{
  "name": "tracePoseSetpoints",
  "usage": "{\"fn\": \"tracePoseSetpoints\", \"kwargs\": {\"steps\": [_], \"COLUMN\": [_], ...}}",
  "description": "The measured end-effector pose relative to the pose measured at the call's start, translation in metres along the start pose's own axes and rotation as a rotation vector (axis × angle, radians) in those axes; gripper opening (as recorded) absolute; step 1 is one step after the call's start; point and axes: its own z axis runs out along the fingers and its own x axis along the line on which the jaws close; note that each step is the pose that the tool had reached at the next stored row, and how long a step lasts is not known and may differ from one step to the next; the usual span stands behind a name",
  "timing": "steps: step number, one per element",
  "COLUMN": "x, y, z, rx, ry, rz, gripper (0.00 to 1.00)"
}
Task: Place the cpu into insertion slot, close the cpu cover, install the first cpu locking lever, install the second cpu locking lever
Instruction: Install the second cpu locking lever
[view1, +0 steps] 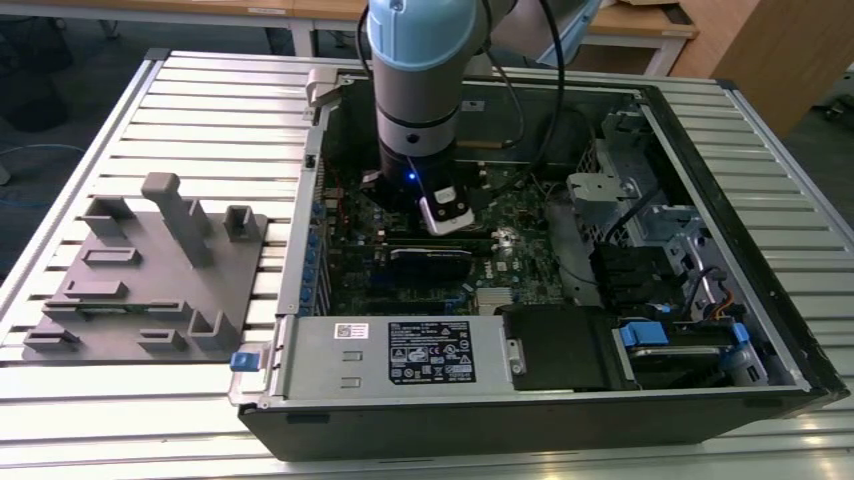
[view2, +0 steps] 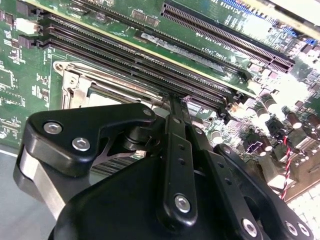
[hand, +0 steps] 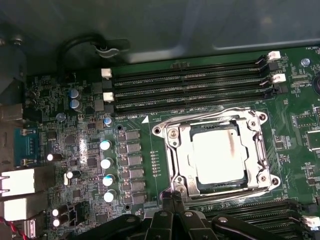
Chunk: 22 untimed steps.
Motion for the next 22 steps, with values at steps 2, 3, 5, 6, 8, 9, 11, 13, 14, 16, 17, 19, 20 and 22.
{"fn": "tracePoseSetpoints", "kwargs": {"steps": [2, 3, 5, 6, 8, 9, 11, 13, 14, 16, 17, 19, 20, 22], "x": [0.0005, 0.0008, 0.0016, 0.0021, 0.0027, 0.0029, 0.0030, 0.0030, 0.0029, 0.0028, 0.0028, 0.0027, 0.0027, 0.0025], "y": [-0.0001, -0.0001, -0.0003, -0.0004, -0.0004, -0.0005, -0.0005, -0.0004, -0.0001, 0.0005, 0.0008, 0.0015, 0.0019, 0.0027], "z": [0.0002, 0.0004, 0.0006, 0.0008, 0.0008, 0.0008, 0.0008, -0.0007, -0.0020, -0.0057, -0.0079, -0.0123, -0.0147, -0.0198], "rx": [-0.0001, -0.0002, -0.0003, -0.0003, -0.0003, -0.0002, -0.0003, -0.0003, -0.0006, -0.0003, -0.0003, -0.0001, -0.0002, -0.0002], "ry": [-0.0001, -0.0001, -0.0002, -0.0001, -0.0001, 0.0000, -0.0001, -0.0001, -0.0003, -0.0002, -0.0002, -0.0001, -0.0001, -0.0001], "rz": [0.000, 0.000, 0.000, 0.000, 0.000, 0.000, 0.000, 0.000, 0.000, 0.000, 0.000, 0.000, 0.000, 0.000], "gripper": [0.10, 0.10, 0.10, 0.10, 0.10, 0.10, 0.10, 0.10, 0.10, 0.10, 0.10, 0.10, 0.10, 0.10]}}
